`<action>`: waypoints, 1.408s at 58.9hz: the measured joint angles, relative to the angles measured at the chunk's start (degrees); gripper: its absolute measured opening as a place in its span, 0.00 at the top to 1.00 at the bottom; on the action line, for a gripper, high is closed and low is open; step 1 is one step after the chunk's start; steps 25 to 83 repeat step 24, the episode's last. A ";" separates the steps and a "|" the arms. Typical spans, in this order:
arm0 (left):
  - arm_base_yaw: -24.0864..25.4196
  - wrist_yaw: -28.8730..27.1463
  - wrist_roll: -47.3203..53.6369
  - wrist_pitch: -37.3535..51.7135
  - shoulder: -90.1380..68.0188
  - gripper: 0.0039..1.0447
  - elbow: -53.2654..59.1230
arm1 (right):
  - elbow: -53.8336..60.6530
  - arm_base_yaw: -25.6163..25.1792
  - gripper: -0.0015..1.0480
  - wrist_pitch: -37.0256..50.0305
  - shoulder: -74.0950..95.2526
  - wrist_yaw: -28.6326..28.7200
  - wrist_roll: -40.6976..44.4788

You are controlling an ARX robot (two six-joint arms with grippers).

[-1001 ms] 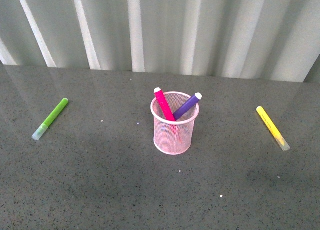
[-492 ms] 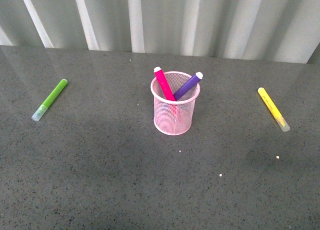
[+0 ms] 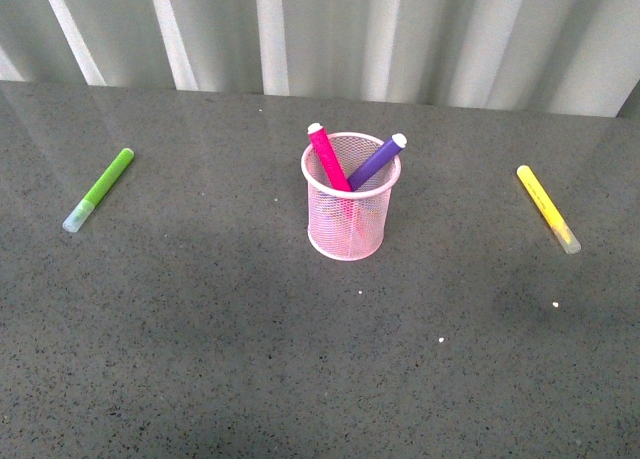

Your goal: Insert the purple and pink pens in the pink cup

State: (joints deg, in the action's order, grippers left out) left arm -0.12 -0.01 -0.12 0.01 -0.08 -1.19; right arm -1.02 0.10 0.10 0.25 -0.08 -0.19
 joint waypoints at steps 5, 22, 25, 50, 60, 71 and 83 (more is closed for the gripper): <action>0.00 -0.02 0.00 0.00 0.00 0.06 0.00 | 0.00 0.00 0.07 0.00 0.00 0.00 0.00; 0.00 -0.02 0.00 0.00 0.00 0.06 0.00 | 0.00 0.00 0.07 0.00 0.00 0.00 0.00; 0.00 0.00 0.00 0.00 0.00 0.06 0.00 | 0.00 0.00 0.07 0.00 0.00 0.00 0.00; 0.00 0.00 0.00 0.00 0.00 0.06 0.00 | 0.00 0.00 0.07 0.00 0.00 0.00 0.00; 0.00 0.00 0.00 0.00 0.00 0.06 0.00 | 0.00 0.00 0.07 0.00 0.00 0.00 0.00; 0.00 0.00 0.00 0.00 0.00 0.06 0.00 | 0.00 0.00 0.07 0.00 0.00 0.00 0.00; 0.00 0.00 0.00 0.00 0.00 0.06 0.00 | 0.00 0.00 0.07 0.00 0.00 0.00 0.00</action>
